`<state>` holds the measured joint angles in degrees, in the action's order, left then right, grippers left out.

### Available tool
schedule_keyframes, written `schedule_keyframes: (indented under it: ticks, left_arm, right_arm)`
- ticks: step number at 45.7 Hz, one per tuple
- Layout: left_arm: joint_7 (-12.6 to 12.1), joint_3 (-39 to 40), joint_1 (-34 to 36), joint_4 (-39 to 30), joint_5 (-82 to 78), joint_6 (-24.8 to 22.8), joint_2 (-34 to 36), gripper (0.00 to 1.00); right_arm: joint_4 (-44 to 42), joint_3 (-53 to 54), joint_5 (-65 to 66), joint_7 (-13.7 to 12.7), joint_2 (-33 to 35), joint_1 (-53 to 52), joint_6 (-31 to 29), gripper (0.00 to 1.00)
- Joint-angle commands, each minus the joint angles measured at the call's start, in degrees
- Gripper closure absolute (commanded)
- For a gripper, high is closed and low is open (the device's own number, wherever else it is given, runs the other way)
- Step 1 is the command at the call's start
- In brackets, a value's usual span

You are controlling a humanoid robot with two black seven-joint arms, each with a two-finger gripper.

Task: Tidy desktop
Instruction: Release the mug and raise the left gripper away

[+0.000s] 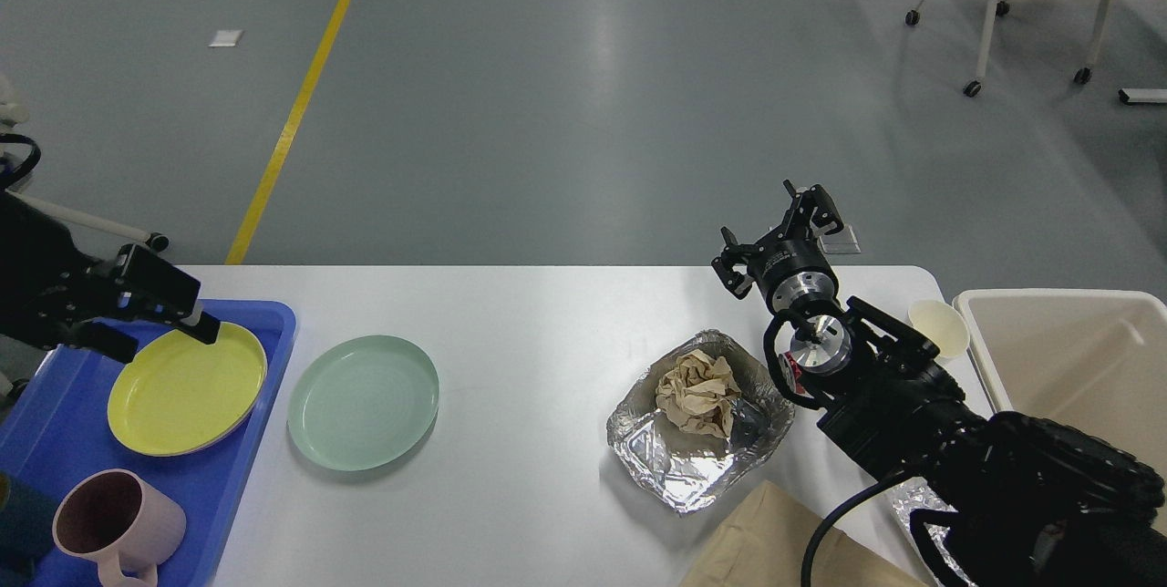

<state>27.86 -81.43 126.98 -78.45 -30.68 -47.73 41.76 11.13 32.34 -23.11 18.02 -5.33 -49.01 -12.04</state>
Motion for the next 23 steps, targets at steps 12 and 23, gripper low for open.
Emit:
schedule_keyframes:
  ticks: [12, 23]
  left_arm:
    - [-0.62, 6.45, 1.61, -0.04, 11.96, -0.26, -11.00, 0.11]
    - [-0.79, 9.71, -11.40, 1.01, 23.55, 20.28, -13.55, 0.13]
  right_arm:
    - [0.03, 0.00, 0.00, 0.00, -0.03, -0.03, 0.00, 0.00]
    - [0.03, 0.00, 0.00, 0.00, 0.05, -0.03, 0.00, 0.00]
